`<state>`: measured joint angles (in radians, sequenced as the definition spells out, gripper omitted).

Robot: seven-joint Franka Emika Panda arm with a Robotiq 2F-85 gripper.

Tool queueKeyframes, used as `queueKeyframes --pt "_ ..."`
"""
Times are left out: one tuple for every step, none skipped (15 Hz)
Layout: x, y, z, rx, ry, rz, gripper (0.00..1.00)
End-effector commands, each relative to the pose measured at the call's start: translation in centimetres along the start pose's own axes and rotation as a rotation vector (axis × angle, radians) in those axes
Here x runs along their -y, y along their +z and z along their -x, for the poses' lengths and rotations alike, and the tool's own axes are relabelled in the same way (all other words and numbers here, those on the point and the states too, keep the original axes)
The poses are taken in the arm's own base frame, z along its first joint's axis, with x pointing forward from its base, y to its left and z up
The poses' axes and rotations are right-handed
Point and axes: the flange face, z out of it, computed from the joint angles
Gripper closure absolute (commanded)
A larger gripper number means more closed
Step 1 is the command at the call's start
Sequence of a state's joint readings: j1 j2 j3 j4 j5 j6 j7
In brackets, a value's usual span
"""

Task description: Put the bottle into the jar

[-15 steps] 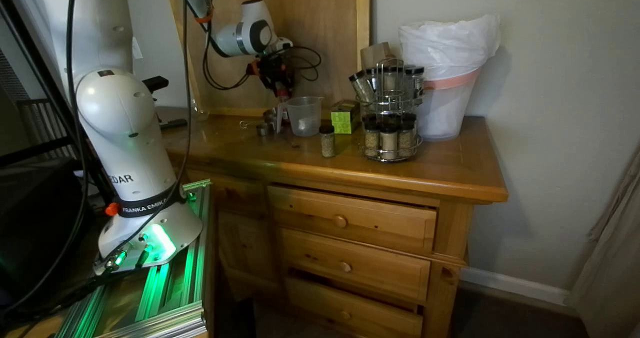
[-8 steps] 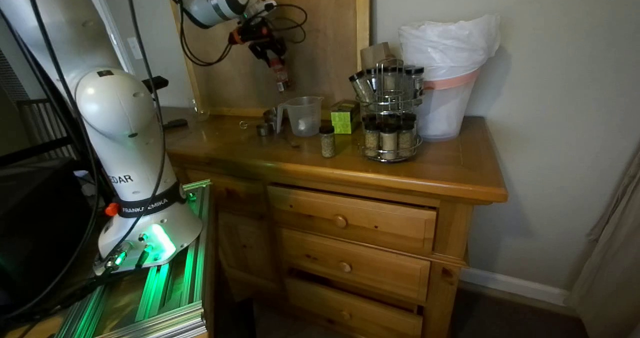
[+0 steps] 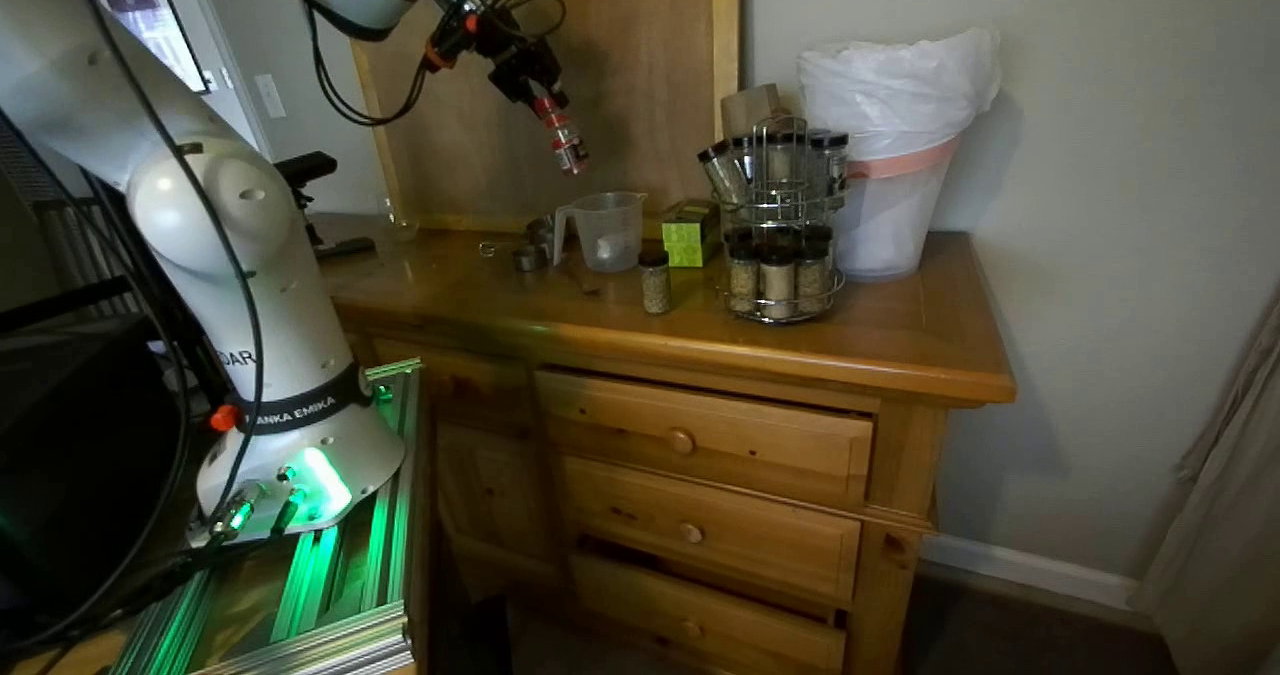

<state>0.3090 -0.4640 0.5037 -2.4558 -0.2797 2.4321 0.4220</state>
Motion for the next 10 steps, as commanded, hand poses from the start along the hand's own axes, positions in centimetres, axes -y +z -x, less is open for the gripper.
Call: queueKeyframes --pt "-2.4 1.8 1.8 -0.011 0.093 0.092 0.67" --pt "-3.0 2.5 1.9 0.001 0.114 0.092 0.67" --pt "-3.3 3.2 1.9 0.013 0.131 0.08 0.67" --pt "-3.5 3.8 1.9 0.02 0.141 0.064 0.67" --pt "-3.3 4.2 1.9 0.026 0.141 0.041 0.67" --pt "-3.2 4.5 1.9 0.024 0.139 0.039 0.67" --pt "-3.0 4.6 1.9 0.02 0.135 0.027 0.67" --pt "-2.7 4.6 1.8 0.015 0.126 0.017 0.67" --pt "-2.5 4.6 1.7 0.01 0.121 0.012 0.67" --pt "-2.2 4.6 1.6 0.006 0.112 0.004 0.67"
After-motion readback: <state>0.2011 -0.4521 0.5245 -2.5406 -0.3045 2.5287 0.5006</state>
